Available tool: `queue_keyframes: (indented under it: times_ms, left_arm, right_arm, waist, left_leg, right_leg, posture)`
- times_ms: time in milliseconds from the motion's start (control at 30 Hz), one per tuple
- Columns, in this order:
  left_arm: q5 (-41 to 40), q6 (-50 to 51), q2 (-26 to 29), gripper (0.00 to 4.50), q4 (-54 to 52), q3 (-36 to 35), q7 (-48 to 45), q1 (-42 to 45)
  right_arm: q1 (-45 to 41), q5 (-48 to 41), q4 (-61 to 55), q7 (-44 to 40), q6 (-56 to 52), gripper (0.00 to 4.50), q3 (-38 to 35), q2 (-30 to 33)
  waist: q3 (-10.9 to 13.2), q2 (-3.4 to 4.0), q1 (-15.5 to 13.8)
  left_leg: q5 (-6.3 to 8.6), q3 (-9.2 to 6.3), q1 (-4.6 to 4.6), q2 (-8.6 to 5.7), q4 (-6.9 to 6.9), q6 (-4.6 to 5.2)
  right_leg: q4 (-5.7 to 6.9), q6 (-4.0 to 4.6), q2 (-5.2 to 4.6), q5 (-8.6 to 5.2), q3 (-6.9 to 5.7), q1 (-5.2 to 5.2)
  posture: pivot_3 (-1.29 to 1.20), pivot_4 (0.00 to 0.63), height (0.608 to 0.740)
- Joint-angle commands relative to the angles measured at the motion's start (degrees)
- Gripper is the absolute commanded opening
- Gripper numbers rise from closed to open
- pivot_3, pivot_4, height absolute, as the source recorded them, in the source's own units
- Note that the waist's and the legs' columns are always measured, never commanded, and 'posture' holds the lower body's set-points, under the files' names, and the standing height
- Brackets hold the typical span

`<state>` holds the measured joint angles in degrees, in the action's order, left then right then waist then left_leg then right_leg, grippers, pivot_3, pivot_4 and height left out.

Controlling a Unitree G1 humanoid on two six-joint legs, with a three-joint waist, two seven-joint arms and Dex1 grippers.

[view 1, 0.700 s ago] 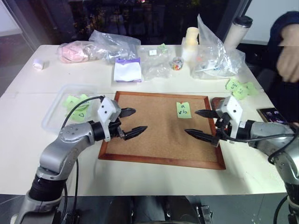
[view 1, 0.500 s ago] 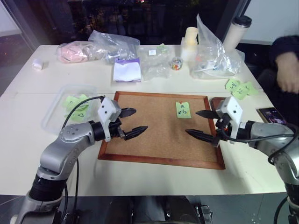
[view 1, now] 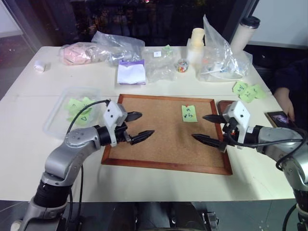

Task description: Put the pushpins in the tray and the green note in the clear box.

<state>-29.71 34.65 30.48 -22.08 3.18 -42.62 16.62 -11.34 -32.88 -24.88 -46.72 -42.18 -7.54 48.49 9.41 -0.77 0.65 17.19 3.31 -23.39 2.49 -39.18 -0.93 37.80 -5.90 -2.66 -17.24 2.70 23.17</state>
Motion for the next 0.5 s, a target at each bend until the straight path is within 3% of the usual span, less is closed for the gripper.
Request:
queue_keyframes:
  times_ms: [33,233,267,333,500]
  left_arm:
    - [2.1,-1.9,-0.3,4.47,-0.9,1.2,0.4,1.1]
    - [4.3,-3.3,-1.8,4.47,1.0,2.9,0.6,2.2]
    - [5.0,-4.0,-2.4,4.23,1.7,3.4,0.9,2.3]
    - [6.4,-5.4,-3.9,3.63,3.7,4.3,1.6,2.9]
    - [10.4,-9.7,-7.7,1.10,10.0,7.9,1.7,4.2]
  right_arm:
    - [-0.6,0.0,-0.7,-0.3,0.9,4.50,-1.6,0.8]
    - [-1.0,1.0,0.5,-0.4,1.8,4.50,-1.5,0.5]
    - [-1.1,1.1,0.8,-0.2,2.0,4.50,-1.5,0.2]
    - [-1.7,1.2,1.7,0.0,2.2,4.50,-1.4,-0.3]
    - [-6.9,1.4,6.8,4.4,0.9,4.50,-1.1,-4.6]
  waist:
    - [0.0,0.00,0.0]
    - [0.0,0.00,0.0]
    - [0.0,0.00,0.0]
    - [0.0,0.00,0.0]
    - [0.0,0.00,0.1]
  left_leg:
    - [0.00,0.00,0.00,0.00,0.00,0.00]
    - [0.00,0.00,0.00,0.00,0.00,0.00]
    - [0.00,0.00,0.00,0.00,0.00,0.00]
    - [0.00,0.00,0.00,-0.01,0.00,0.00]
    - [0.00,0.02,0.03,-0.03,-0.03,0.00]
  right_leg:
    - [0.00,0.00,0.00,0.00,0.00,0.00]
    - [0.01,0.00,0.00,0.00,0.00,0.00]
    - [0.00,0.00,0.00,0.00,0.00,0.00]
    - [0.00,0.00,0.00,0.00,0.00,-0.01]
    - [0.04,0.00,0.02,0.00,0.01,-0.02]
  posture:
    - [0.00,0.150,0.740]
    - [0.00,0.150,0.740]
    - [0.00,0.150,0.740]
    - [0.00,0.150,0.740]
    - [0.00,0.150,0.740]
